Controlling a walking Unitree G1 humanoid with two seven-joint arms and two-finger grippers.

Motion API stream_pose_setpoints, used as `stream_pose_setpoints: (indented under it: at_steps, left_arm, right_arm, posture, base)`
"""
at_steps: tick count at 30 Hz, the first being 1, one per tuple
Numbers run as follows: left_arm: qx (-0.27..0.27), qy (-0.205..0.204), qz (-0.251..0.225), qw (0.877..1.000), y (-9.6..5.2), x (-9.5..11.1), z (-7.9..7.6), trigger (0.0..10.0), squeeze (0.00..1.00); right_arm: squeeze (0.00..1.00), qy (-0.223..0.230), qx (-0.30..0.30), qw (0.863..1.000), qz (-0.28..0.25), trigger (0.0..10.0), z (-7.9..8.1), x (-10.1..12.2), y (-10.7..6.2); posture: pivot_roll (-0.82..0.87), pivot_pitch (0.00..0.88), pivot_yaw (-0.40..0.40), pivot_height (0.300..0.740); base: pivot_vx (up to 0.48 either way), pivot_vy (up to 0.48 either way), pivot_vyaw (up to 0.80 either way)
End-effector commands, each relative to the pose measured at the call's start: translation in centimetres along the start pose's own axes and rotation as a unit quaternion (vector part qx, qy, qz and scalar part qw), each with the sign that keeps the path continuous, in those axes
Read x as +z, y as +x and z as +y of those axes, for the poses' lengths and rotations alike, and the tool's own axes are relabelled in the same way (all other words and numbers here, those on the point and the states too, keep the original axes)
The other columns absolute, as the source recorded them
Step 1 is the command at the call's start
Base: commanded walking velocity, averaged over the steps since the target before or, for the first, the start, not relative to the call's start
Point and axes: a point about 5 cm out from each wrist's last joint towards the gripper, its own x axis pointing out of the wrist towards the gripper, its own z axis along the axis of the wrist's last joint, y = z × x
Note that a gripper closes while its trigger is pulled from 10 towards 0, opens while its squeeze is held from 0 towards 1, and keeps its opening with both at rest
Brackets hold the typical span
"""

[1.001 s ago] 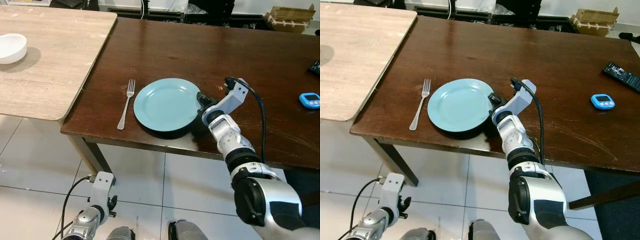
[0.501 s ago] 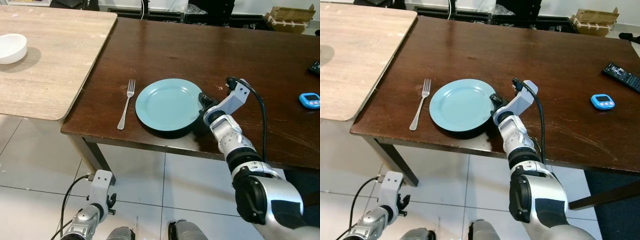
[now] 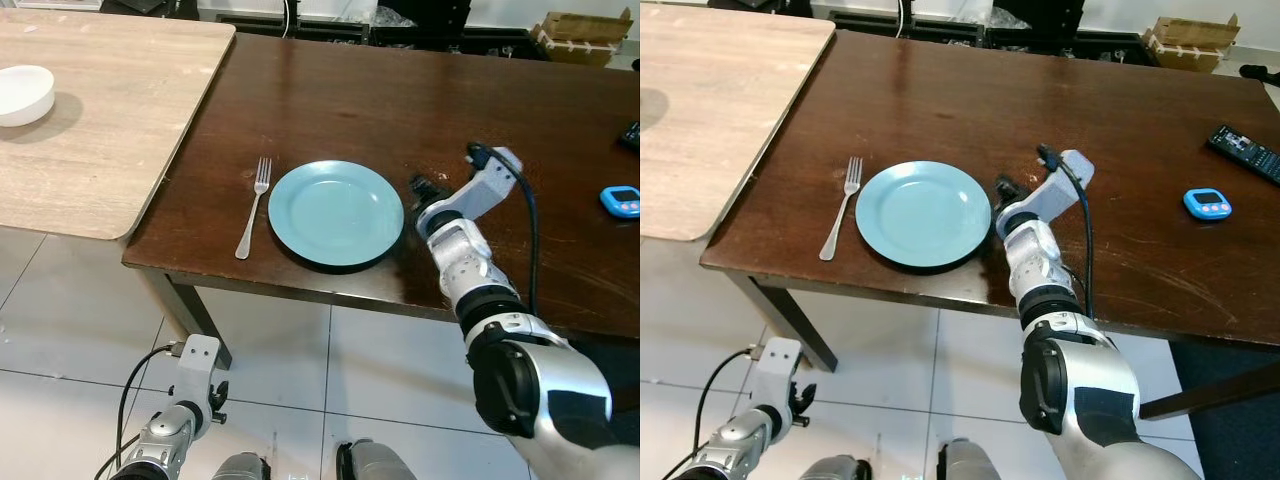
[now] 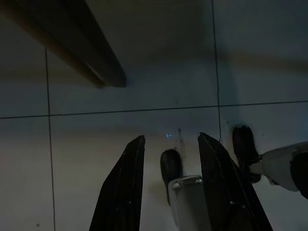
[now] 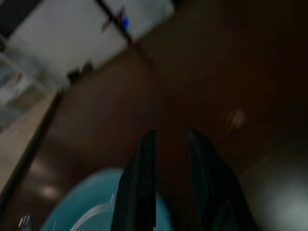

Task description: Setting the table

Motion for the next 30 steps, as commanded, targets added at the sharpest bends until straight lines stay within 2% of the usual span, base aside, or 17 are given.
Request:
stream_pose_setpoints:
  at_steps: [1, 2, 4, 6, 7, 9, 12, 17, 18, 19, 22, 25, 28, 29, 30]
  left_arm:
    - [-0.001, -0.006, 0.013, 1.000, -0.1, -0.5, 0.1, 10.0, 0.00]
    - [0.000, -0.007, 0.016, 1.000, -0.1, -0.6, 0.2, 10.0, 0.00]
    - [-0.005, 0.000, 0.020, 1.000, -0.1, -0.7, 0.0, 10.0, 0.00]
    - [-0.008, 0.003, 0.021, 1.000, -0.1, -0.8, -0.1, 10.0, 0.00]
    - [-0.010, 0.003, 0.017, 1.000, -0.1, -0.7, -0.1, 10.0, 0.00]
    - [-0.004, -0.007, 0.011, 1.000, -0.1, -0.5, 0.0, 10.0, 0.00]
    - [0.000, -0.013, 0.009, 1.000, -0.1, -0.4, 0.1, 10.0, 0.00]
    - [-0.003, -0.011, 0.015, 1.000, -0.2, -0.8, 0.1, 10.0, 0.00]
    - [-0.001, -0.014, 0.017, 1.000, -0.3, -1.1, 0.1, 10.0, 0.00]
    - [-0.001, -0.015, 0.018, 1.000, -0.3, -1.1, 0.1, 10.0, 0.00]
    - [0.000, -0.017, 0.019, 1.000, -0.3, -1.3, 0.1, 10.0, 0.00]
    - [0.000, -0.019, 0.019, 1.000, -0.4, -1.4, -0.1, 10.0, 0.00]
    - [-0.004, -0.017, 0.020, 1.000, -0.4, -1.5, -0.3, 10.0, 0.00]
    - [-0.004, -0.017, 0.020, 1.000, -0.4, -1.5, -0.3, 10.0, 0.00]
    - [-0.007, -0.015, 0.021, 1.000, -0.3, -1.5, -0.4, 10.0, 0.00]
  right_arm:
    - [0.00, -0.005, -0.001, 1.000, -0.026, 10.0, 0.3, 0.8, 0.2]
    - [0.00, -0.012, 0.026, 0.997, -0.069, 10.0, 0.5, 2.2, 0.1]
    - [0.00, 0.002, 0.053, 0.995, -0.085, 10.0, 0.6, 2.9, 0.0]
    - [0.00, 0.014, 0.070, 0.994, -0.085, 10.0, 0.5, 2.9, -0.3]
    - [0.00, 0.034, 0.111, 0.990, -0.078, 10.0, 0.5, 2.7, -1.0]
    - [0.00, 0.049, 0.146, 0.986, -0.069, 10.0, 0.6, 2.3, -1.7]
    - [0.00, 0.053, 0.155, 0.984, -0.066, 10.0, 0.6, 2.2, -1.9]
    - [0.00, 0.067, 0.189, 0.979, -0.049, 10.0, 0.3, 1.6, -3.2]
    - [0.00, 0.089, 0.222, 0.970, -0.035, 10.0, 0.4, 1.5, -4.4]
    - [0.00, 0.095, 0.234, 0.967, -0.029, 10.0, 0.5, 1.5, -4.8]
    - [0.00, 0.108, 0.260, 0.959, -0.020, 10.0, 0.7, 1.6, -5.5]
    - [0.00, 0.143, 0.301, 0.943, -0.009, 10.0, 1.2, 1.8, -6.5]
    - [0.00, 0.147, 0.367, 0.918, 0.016, 10.0, 2.0, 1.8, -7.9]
    - [0.00, 0.147, 0.367, 0.918, 0.016, 10.0, 2.0, 1.8, -7.9]
    - [0.00, 0.145, 0.383, 0.912, 0.026, 10.0, 2.1, 1.7, -8.2]
  posture:
    - [0.07, 0.072, 0.044, 0.740]
    - [0.07, 0.084, 0.049, 0.740]
    - [0.07, 0.087, 0.066, 0.740]
    - [0.06, 0.096, 0.061, 0.740]
    - [0.06, 0.095, 0.048, 0.740]
    - [0.07, 0.100, 0.048, 0.740]
    - [0.06, 0.097, 0.048, 0.740]
    - [0.06, 0.107, 0.031, 0.740]
    - [0.05, 0.109, 0.021, 0.740]
    - [0.05, 0.109, 0.021, 0.740]
    - [0.05, 0.111, 0.016, 0.740]
    - [0.05, 0.107, 0.012, 0.740]
    - [0.04, 0.100, 0.030, 0.740]
    - [0.04, 0.100, 0.030, 0.740]
    - [0.04, 0.097, 0.030, 0.740]
  base:
    - [0.000, 0.000, 0.00]
    - [0.000, 0.000, 0.00]
    - [0.000, 0.000, 0.00]
    - [0.000, 0.000, 0.00]
    - [0.000, 0.000, 0.00]
    - [0.000, 0.000, 0.00]
    - [0.000, 0.000, 0.00]
    - [0.000, 0.000, 0.00]
    - [0.000, 0.000, 0.00]
    - [0.000, 0.000, 0.00]
    - [0.000, 0.000, 0.00]
    - [0.000, 0.000, 0.00]
    - [0.000, 0.000, 0.00]
    - [0.000, 0.000, 0.00]
    - [0.000, 0.000, 0.00]
